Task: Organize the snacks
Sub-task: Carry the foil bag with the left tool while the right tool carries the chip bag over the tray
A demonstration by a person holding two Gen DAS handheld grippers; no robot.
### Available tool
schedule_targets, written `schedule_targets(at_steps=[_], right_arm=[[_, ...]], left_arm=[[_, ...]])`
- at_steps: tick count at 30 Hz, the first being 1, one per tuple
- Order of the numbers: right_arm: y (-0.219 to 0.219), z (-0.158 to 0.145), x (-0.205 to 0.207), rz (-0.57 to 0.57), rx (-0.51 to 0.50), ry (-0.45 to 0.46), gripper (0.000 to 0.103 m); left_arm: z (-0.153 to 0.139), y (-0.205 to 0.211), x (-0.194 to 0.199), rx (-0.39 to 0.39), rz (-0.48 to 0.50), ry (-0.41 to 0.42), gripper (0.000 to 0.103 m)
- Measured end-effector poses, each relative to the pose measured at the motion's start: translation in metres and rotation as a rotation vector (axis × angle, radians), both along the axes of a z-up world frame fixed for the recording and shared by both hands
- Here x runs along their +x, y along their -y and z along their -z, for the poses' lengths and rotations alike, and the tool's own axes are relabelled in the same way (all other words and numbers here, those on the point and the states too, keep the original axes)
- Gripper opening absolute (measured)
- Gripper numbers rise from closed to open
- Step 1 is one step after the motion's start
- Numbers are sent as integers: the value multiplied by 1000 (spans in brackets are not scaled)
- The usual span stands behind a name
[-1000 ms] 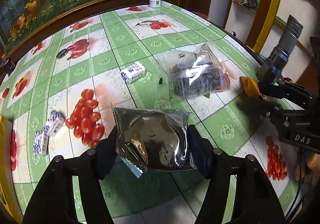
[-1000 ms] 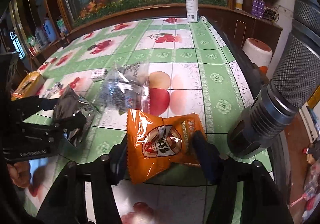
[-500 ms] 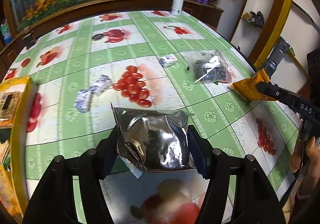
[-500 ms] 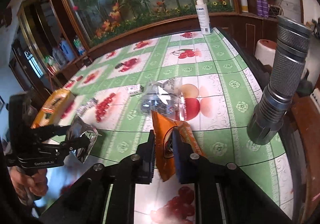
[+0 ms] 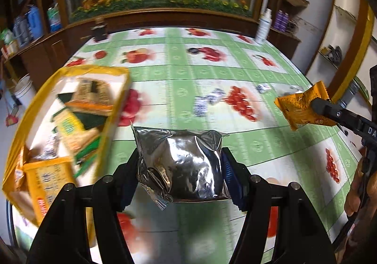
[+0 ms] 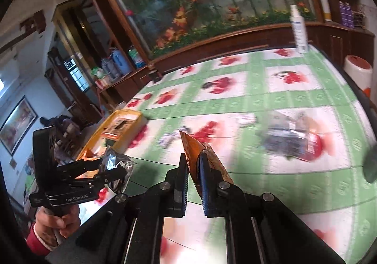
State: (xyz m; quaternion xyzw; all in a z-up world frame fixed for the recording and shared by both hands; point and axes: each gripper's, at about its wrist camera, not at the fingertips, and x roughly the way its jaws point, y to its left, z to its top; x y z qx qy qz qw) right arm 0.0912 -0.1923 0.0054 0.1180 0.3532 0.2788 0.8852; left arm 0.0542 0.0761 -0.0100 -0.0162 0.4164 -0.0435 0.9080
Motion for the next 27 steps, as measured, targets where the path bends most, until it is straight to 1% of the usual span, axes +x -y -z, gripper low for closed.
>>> schedule_targets(at_steps=[5, 10, 13, 19, 27], right_arm=[[-58, -11, 4, -102, 9, 30, 9], [-102, -15, 6, -176, 19, 40, 9], [-120, -15, 6, -209, 24, 44, 9], [-158, -18, 6, -286, 23, 54, 9], [-196, -25, 1, -352, 14, 73, 9]], left_arm=[[-6, -41, -10, -9, -91, 22, 64], [-15, -70, -20, 14, -167, 57, 64], [-19, -86, -25, 29, -206, 78, 64], [-21, -117, -31, 31, -268, 93, 64], [-23, -137, -39, 36, -317, 107, 64]])
